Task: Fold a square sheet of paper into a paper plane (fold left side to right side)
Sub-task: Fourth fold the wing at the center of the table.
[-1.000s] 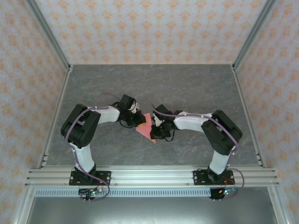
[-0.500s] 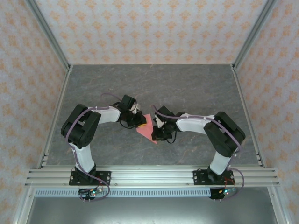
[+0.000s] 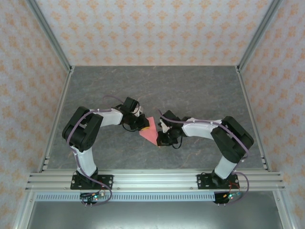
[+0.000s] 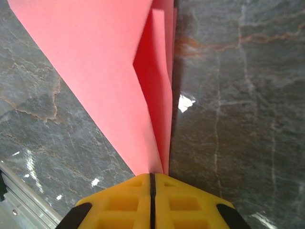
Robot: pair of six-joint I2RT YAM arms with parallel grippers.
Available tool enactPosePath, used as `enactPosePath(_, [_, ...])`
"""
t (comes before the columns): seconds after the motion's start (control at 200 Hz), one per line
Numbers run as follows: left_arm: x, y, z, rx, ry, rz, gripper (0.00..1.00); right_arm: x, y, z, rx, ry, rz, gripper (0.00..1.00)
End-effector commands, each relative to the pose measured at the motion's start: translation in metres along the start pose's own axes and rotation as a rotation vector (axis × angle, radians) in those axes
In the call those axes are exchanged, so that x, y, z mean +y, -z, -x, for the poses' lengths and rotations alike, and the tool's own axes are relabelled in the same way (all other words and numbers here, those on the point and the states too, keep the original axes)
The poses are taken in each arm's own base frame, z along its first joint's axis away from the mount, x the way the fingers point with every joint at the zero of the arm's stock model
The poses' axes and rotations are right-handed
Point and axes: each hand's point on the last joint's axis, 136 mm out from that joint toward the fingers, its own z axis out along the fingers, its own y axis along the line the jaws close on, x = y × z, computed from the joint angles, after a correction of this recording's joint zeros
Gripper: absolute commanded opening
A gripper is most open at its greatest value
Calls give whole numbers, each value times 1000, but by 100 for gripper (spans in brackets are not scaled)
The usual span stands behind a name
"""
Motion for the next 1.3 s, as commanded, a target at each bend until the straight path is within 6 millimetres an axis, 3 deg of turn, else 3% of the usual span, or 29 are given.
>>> enactPosePath(0.0, [42, -7, -7, 12, 44, 159, 13, -39, 1, -68, 220, -114, -144, 9])
enactPosePath(0.17, [40, -6, -7, 10, 40, 152, 13, -17, 21, -55, 167, -73, -99, 9])
enactPosePath(0.3, [38, -5, -6, 7, 39, 148, 13, 12, 38, -34, 92, -29, -23, 9])
enactPosePath(0.445, [38, -4, -6, 8, 39, 146, 13, 37, 42, -9, 23, -4, 50, 9])
enactPosePath(0.631, [36, -5, -7, 9, 38, 141, 13, 34, 23, 22, -40, -44, 14, 8])
enactPosePath(0.806, [35, -3, -7, 9, 33, 138, 13, 22, 9, 34, -63, -89, -37, 7])
enactPosePath(0.941, [34, -4, -7, 11, 33, 136, 13, 13, 5, 32, -64, -114, -53, 7])
enactPosePath(1.296, [16, 5, 0, -11, -9, 91, 14, -31, -16, 1, 14, -244, -71, 6])
